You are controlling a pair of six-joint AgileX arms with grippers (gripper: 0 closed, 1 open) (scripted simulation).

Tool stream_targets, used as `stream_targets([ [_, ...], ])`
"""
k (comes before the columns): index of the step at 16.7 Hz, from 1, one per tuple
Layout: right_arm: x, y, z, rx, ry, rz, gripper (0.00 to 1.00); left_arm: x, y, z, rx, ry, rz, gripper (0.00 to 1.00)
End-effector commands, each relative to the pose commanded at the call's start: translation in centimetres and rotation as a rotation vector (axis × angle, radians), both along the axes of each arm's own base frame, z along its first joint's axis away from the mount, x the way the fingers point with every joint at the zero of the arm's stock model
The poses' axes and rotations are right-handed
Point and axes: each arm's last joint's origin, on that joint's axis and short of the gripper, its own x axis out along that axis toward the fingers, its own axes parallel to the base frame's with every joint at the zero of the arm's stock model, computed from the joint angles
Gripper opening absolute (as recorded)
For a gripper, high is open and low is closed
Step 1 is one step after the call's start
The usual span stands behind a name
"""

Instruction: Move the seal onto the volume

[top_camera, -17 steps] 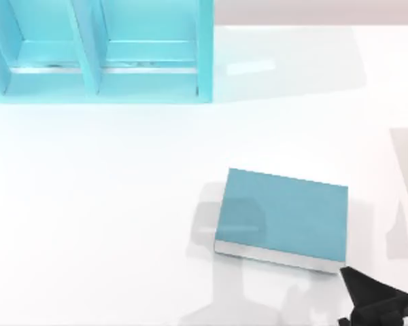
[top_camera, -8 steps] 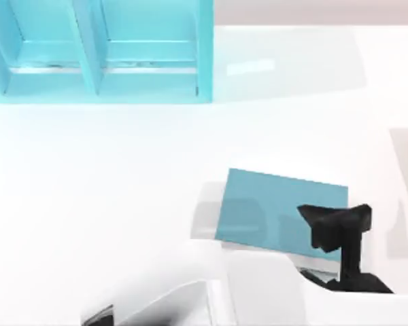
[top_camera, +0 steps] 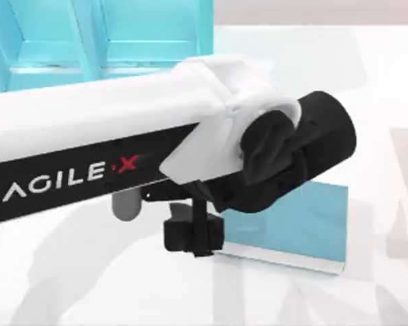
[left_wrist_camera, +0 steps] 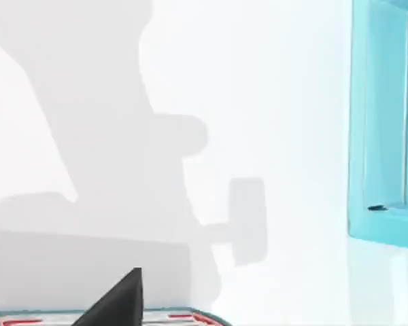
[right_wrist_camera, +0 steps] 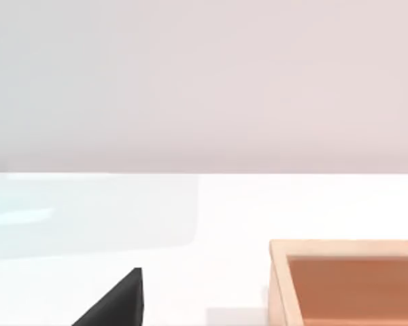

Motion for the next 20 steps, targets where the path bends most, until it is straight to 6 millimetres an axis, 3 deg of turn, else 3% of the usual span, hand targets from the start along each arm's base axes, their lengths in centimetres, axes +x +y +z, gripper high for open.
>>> stream_targets([
  [4,0.0,0.0,0.0,0.000,0.000,0.000,1.00,1.0,9.9,2.2,-0.003,0.118,-0.250,1.00],
  [7,0.0,0.0,0.0,0.000,0.000,0.000,1.00,-0.5,16.4,2.2,0.056,0.088,-0.496,1.00],
  [10,0.0,0.0,0.0,0.000,0.000,0.000,1.00,-3.1,21.3,0.7,0.213,-0.022,-0.730,1.00],
  [14,0.0,0.0,0.0,0.000,0.000,0.000,1.00,-6.5,25.3,-2.4,0.558,-0.208,-0.931,1.00],
  [20,0.0,0.0,0.0,0.000,0.000,0.000,1.00,-9.0,27.9,-7.0,1.103,-0.387,-0.954,1.00],
])
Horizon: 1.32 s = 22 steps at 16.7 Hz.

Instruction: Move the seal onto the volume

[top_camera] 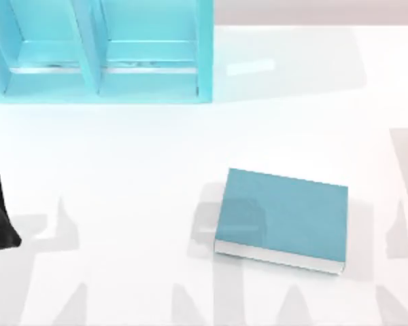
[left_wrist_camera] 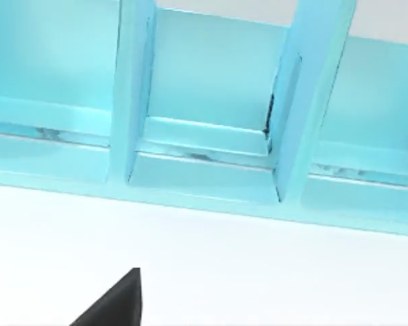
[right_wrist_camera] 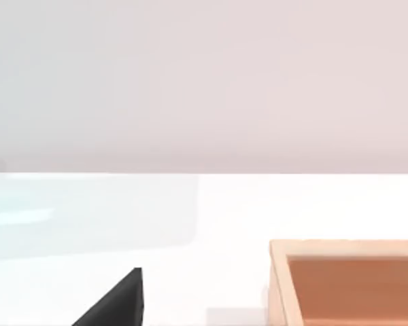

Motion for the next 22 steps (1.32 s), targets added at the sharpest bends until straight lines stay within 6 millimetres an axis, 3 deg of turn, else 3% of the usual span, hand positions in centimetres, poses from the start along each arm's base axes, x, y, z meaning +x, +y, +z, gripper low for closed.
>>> stream_targets([
  [4,0.0,0.0,0.0,0.000,0.000,0.000,1.00,-0.3,0.6,-1.5,0.133,-0.125,0.015,1.00],
  [13,0.0,-0.1,0.5,-0.008,0.028,-0.014,1.00,-0.3,0.6,-1.6,0.142,-0.134,0.017,1.00],
  [18,0.8,-1.0,5.2,-0.060,0.246,-0.086,1.00,-0.3,0.6,-1.6,0.142,-0.134,0.017,1.00],
  [22,4.4,-2.4,10.0,-0.099,0.562,-0.128,1.00,-0.3,0.6,-1.6,0.142,-0.134,0.017,1.00],
])
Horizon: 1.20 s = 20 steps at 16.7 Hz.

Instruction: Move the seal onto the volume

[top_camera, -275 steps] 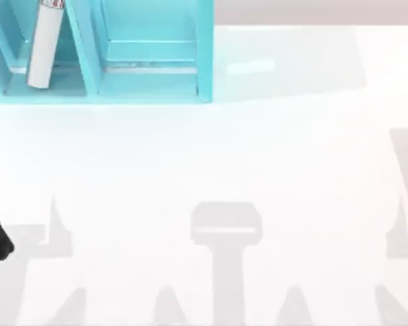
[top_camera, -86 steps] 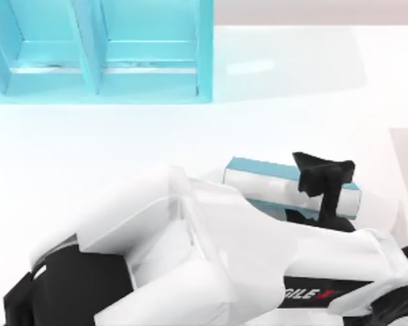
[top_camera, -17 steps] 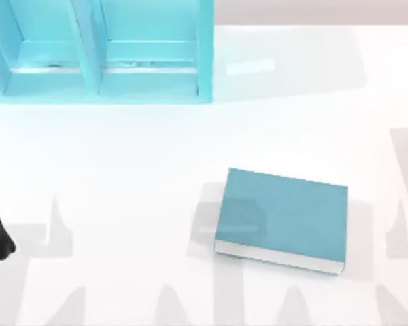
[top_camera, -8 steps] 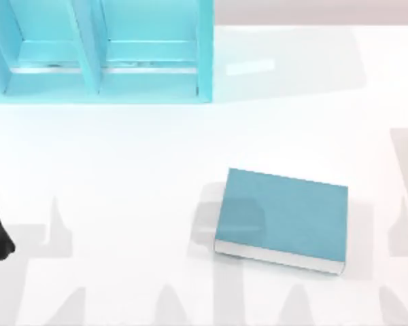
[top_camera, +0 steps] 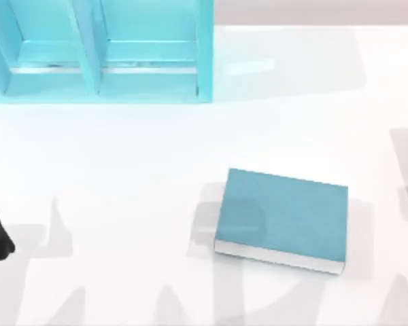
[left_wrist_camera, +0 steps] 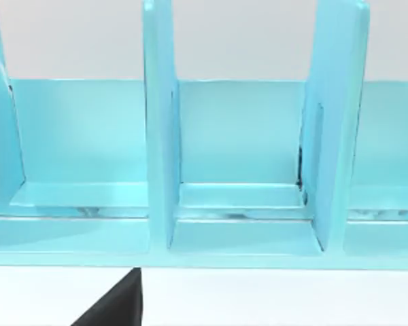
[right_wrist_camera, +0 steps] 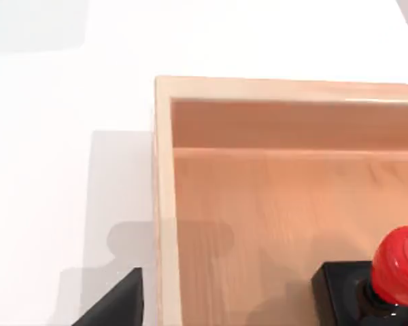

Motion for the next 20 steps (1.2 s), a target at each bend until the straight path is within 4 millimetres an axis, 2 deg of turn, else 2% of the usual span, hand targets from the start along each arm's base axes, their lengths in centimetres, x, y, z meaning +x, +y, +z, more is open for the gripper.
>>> stream_targets([
  [3,4.5,-1.9,2.2,0.007,0.272,-0.020,1.00,0.0,0.0,0.0,0.000,0.000,0.000,1.00],
  [6,9.0,-4.4,3.0,0.036,0.518,-0.025,1.00,0.0,0.0,0.0,0.000,0.000,0.000,1.00],
  [9,12.9,-7.1,2.7,0.077,0.720,-0.019,1.00,0.0,0.0,0.0,0.000,0.000,0.000,1.00],
  [12,16.1,-9.7,1.5,0.124,0.876,-0.005,1.00,0.0,0.0,0.0,0.000,0.000,0.000,1.00],
  [16,18.3,-11.9,0.3,0.166,0.988,0.011,1.00,0.0,0.0,0.0,0.000,0.000,0.000,1.00],
  [20,18.7,-12.3,0.0,0.173,1.004,0.014,1.00,0.0,0.0,0.0,0.000,0.000,0.000,1.00],
])
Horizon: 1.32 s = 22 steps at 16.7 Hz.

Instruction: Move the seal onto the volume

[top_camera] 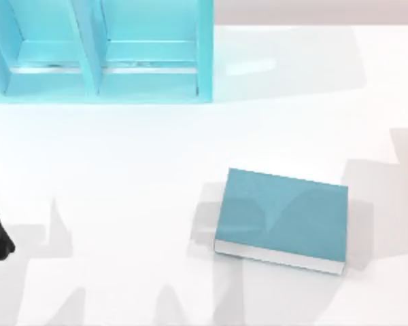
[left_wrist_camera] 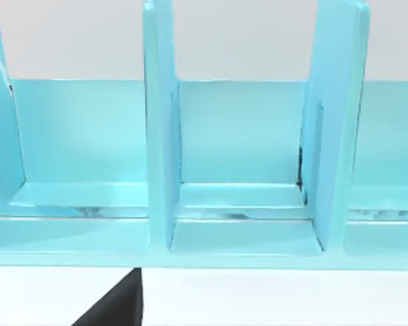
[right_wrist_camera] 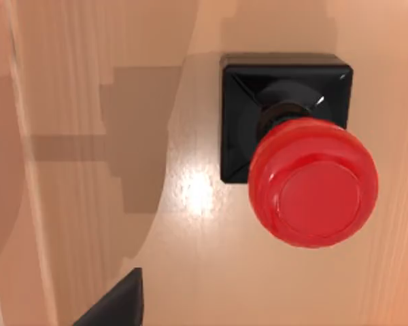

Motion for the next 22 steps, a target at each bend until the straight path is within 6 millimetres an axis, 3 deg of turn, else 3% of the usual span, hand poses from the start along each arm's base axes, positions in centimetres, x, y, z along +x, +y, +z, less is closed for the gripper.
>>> stream_targets([
  [3,0.0,0.2,-0.1,-0.001,-0.002,0.003,1.00,0.0,0.0,0.0,0.000,0.000,0.000,1.00],
  [5,0.1,0.1,-1.2,0.002,0.004,0.000,1.00,0.0,0.0,0.0,0.000,0.000,0.000,1.00],
  [13,0.1,0.0,-9.7,-0.001,-0.001,0.000,1.00,0.0,0.0,0.0,0.000,0.000,0.000,1.00],
  [18,0.0,0.0,-10.0,0.000,0.000,0.000,1.00,0.0,0.0,0.0,0.000,0.000,0.000,1.00],
  [22,0.0,0.0,-10.0,0.000,0.000,0.000,0.70,0.0,0.0,0.0,0.000,0.000,0.000,1.00],
])
